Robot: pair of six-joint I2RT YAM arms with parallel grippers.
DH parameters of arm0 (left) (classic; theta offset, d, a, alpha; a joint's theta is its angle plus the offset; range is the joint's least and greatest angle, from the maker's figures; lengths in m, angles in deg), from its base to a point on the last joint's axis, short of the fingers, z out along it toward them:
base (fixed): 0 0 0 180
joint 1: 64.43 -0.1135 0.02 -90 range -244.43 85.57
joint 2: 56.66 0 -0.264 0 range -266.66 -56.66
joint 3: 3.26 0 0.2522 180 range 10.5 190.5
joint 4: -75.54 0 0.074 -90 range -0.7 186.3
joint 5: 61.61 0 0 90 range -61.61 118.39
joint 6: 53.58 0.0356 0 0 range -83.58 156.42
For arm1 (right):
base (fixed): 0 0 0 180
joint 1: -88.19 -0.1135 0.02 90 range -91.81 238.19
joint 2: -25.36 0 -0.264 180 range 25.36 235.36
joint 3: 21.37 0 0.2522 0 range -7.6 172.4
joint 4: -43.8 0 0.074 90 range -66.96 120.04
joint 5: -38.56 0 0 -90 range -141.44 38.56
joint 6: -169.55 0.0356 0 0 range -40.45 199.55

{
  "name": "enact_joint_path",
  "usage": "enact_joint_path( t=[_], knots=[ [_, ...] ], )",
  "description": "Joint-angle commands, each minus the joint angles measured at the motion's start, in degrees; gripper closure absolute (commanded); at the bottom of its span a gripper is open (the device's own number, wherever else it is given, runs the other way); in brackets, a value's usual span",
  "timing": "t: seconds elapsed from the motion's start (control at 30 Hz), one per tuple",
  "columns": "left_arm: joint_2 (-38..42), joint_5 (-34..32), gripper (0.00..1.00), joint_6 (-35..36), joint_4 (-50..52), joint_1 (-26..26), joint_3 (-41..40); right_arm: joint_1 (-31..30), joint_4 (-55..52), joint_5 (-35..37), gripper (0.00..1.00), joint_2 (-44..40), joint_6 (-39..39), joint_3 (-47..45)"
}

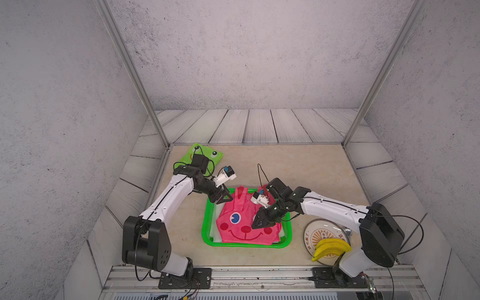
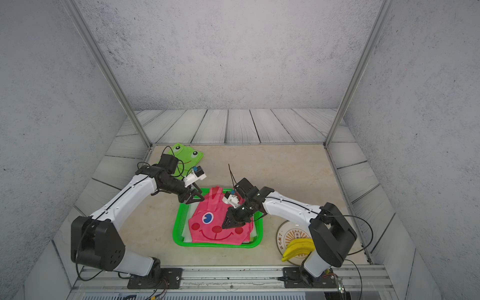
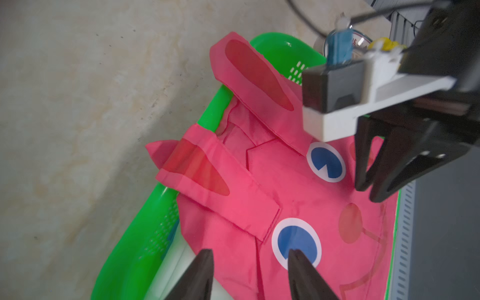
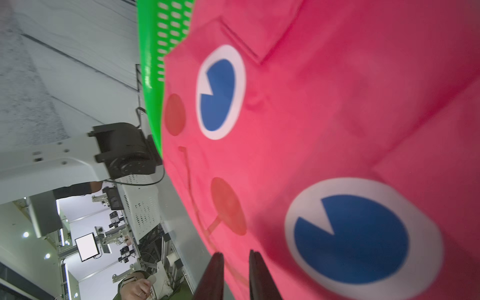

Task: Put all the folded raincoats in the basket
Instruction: Place the raincoat in the basket.

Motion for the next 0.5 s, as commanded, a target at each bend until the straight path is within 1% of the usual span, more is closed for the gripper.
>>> enact_joint_path(
  t=[0.0, 0.03, 0.1, 0.13, 0.2, 0.3, 0.47],
  knots=[
    [2.82, -1.23, 0.47, -2.7, 0.43, -2.3, 0.2, -0.29, -1.09, 4.99, 0.78, -0.65, -2.11, -3.57],
    [3.29, -3.42, 0.45, -4.37, -1.39, -2.94, -0.12, -0.34, -1.66, 6.3, 0.78, -0.52, -2.81, -4.4],
    [3.7, -8.25, 0.45, -9.14, -5.95, -3.77, -0.66, -0.35, -2.96, 10.4, 0.78, 0.52, -4.38, -5.35],
    [3.58, -11.39, 0.45, -12.32, -8.45, -3.98, -0.85, -0.34, -2.64, 12.29, 0.78, 1.16, -4.71, -6.22],
    [2.81, -15.61, 0.46, -16.54, -10.9, -4.06, -0.51, -0.35, -0.63, 14.55, 0.78, 2.39, -4.33, -8.03],
    [1.43, -18.7, 0.46, -19.4, -11.4, -4.15, -0.29, -0.35, 0.35, 14.75, 0.76, 2.41, -4.24, -8.64],
    [0.84, -21.24, 0.46, -20.33, -11.3, -4.71, -2.82, -0.35, -7.08, 16.6, 0.72, -2.59, -7.8, -3.09]
  ],
)
